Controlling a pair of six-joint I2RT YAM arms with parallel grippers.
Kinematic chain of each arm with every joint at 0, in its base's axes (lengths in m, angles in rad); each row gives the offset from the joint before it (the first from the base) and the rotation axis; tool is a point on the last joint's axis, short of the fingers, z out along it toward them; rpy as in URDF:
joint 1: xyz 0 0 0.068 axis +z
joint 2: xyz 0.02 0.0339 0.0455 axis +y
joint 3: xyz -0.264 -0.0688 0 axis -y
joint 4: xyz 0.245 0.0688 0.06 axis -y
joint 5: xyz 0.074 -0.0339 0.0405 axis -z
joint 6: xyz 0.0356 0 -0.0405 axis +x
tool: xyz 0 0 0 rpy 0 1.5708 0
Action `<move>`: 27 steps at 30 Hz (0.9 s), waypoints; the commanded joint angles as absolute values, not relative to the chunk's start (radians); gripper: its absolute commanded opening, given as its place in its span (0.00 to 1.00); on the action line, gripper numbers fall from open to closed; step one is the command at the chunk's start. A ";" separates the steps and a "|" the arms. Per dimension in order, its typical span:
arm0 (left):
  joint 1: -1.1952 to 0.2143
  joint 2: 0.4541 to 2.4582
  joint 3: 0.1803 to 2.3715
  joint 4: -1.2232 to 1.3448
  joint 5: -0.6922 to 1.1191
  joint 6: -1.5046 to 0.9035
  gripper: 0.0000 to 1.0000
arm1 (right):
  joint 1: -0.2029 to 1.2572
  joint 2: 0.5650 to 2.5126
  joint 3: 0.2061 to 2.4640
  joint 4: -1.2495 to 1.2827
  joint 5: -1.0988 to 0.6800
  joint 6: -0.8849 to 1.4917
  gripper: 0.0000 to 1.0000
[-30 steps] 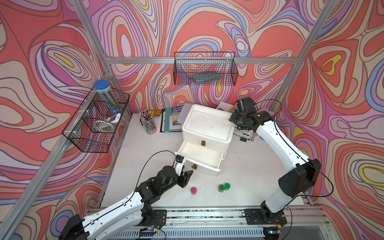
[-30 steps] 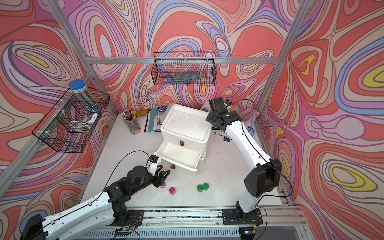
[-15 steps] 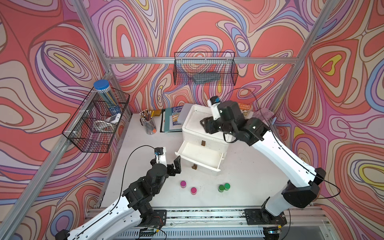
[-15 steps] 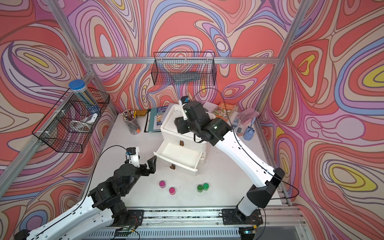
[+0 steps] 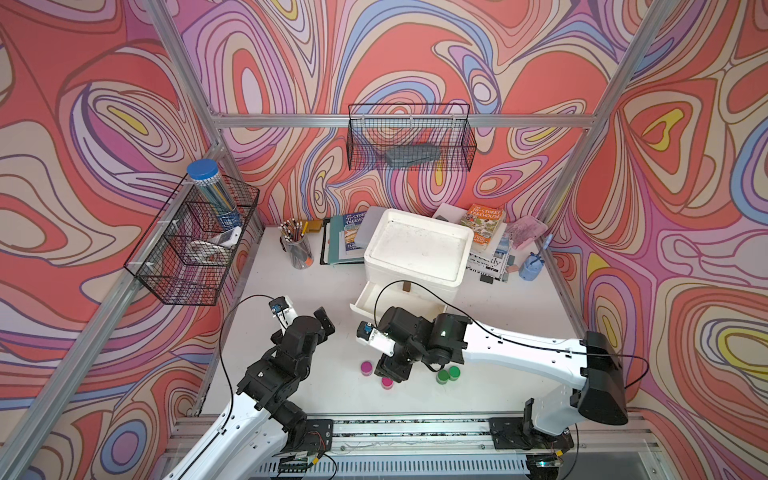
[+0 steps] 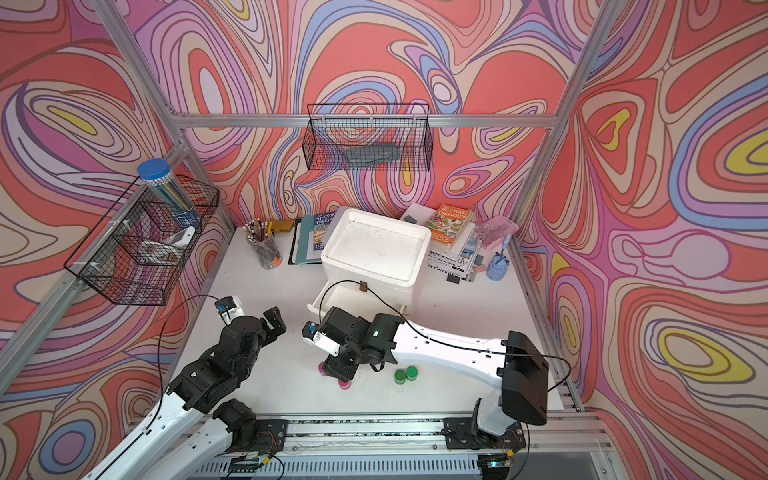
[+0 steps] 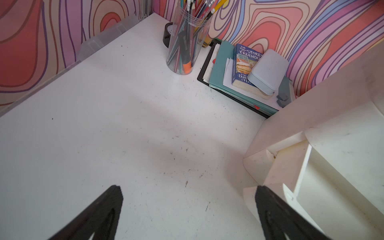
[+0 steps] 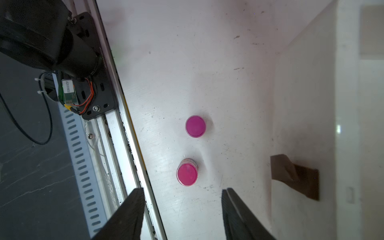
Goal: Put the paint cans in the drawer according to color
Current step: Pick up the paint can at the center of the board.
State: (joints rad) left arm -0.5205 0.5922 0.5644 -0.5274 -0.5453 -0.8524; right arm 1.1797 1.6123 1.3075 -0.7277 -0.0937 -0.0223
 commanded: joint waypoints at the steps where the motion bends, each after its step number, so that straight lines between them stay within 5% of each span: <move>1: -0.511 0.601 0.573 -0.606 -0.533 -0.940 0.99 | 1.192 1.676 1.290 -0.715 -0.070 -0.045 0.63; 14: -0.508 0.606 0.567 -0.689 -0.559 -1.054 0.99 | 1.192 1.850 1.272 -0.726 -0.049 -0.016 0.64; 27: -0.509 0.625 0.574 -0.694 -0.558 -1.066 0.98 | 1.192 1.914 1.292 -0.745 -0.047 -0.002 0.48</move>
